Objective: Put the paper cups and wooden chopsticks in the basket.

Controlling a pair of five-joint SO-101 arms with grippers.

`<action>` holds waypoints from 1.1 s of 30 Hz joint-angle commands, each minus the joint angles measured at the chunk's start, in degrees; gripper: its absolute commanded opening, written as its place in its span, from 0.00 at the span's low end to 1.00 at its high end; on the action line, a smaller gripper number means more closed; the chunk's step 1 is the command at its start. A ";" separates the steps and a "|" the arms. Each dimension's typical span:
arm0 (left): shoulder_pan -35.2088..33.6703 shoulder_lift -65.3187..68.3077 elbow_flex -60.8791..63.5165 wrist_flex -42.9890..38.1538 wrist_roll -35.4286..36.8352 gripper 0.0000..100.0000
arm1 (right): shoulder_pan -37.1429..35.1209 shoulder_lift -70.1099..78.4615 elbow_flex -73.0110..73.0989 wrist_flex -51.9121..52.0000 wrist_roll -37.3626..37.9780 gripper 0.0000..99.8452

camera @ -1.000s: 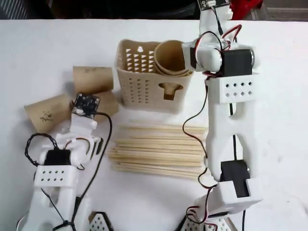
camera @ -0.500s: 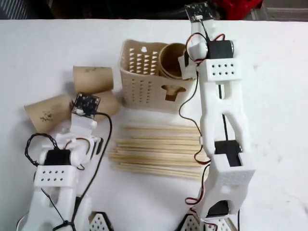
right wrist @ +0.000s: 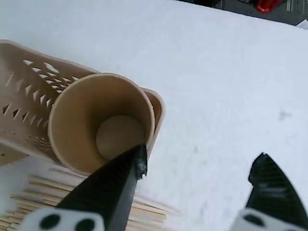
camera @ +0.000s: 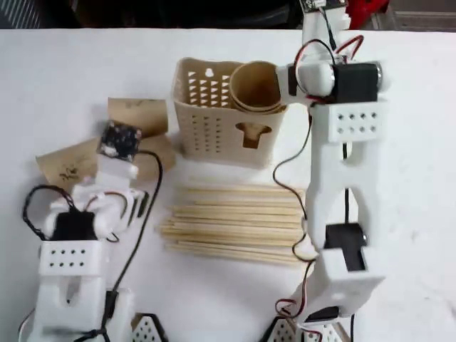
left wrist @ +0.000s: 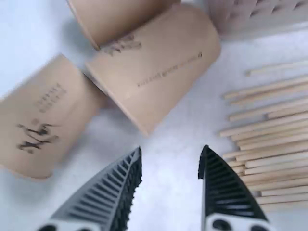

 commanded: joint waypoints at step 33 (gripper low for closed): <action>-30.64 38.46 -36.22 1.41 11.16 0.29 | 0.04 -89.45 112.00 -25.80 16.09 0.03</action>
